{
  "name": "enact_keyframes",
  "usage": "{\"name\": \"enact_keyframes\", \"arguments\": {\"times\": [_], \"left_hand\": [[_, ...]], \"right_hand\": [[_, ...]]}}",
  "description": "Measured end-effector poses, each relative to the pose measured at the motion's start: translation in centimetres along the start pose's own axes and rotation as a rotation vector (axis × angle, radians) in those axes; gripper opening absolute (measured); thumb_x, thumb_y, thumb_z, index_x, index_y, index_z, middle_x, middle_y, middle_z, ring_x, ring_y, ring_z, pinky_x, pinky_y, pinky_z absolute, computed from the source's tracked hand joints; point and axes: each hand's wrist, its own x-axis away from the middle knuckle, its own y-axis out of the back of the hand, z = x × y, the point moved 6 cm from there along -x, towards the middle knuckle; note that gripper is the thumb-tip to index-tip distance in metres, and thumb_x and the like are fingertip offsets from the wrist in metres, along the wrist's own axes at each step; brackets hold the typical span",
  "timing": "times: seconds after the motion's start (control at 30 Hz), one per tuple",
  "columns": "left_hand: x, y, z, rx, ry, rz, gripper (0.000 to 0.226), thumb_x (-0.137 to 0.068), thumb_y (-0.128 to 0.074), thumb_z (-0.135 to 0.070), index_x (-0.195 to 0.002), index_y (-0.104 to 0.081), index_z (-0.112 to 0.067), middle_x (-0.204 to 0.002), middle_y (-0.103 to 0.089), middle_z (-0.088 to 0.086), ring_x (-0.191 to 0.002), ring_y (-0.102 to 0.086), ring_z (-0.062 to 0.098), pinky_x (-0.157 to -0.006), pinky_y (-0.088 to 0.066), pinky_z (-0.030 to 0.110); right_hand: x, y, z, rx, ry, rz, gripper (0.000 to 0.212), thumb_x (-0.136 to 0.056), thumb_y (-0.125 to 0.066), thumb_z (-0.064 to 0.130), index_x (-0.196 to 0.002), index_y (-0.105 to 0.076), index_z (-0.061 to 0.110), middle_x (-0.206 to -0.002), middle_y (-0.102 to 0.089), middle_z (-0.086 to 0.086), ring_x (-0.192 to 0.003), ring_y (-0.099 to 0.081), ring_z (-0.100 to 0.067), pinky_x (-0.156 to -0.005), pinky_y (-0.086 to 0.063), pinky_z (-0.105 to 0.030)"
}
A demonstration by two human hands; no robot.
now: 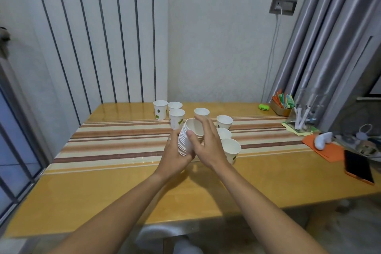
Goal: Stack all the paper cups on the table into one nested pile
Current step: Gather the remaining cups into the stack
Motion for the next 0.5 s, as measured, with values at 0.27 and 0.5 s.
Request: {"name": "enact_keyframes", "arguments": {"times": [0.27,0.5], "left_hand": [[0.9,-1.8,0.9,0.004,0.025,-0.053,0.068,-0.087,-0.074,-0.039,-0.147,-0.043,-0.031,-0.139,-0.059,-0.007,-0.128,-0.058,0.014,-0.101,-0.049,0.035],[1.2,-3.9,0.6,-0.047,-0.033,-0.047,0.067,-0.083,-0.073,-0.033,-0.144,-0.047,-0.024,-0.13,-0.057,-0.001,-0.122,-0.055,0.02,-0.099,-0.05,0.036]], "right_hand": [[2.9,4.1,-4.6,0.134,-0.088,-0.323,0.046,-0.099,-0.054,0.042,-0.135,-0.057,0.014,-0.135,-0.057,-0.003,-0.129,-0.053,-0.023,-0.107,-0.046,-0.048],[6.0,4.0,-10.5,0.142,-0.388,-0.285,0.075,-0.085,-0.082,0.036,-0.145,-0.042,0.015,-0.143,-0.048,-0.008,-0.132,-0.047,-0.028,-0.104,-0.048,-0.041]]}}
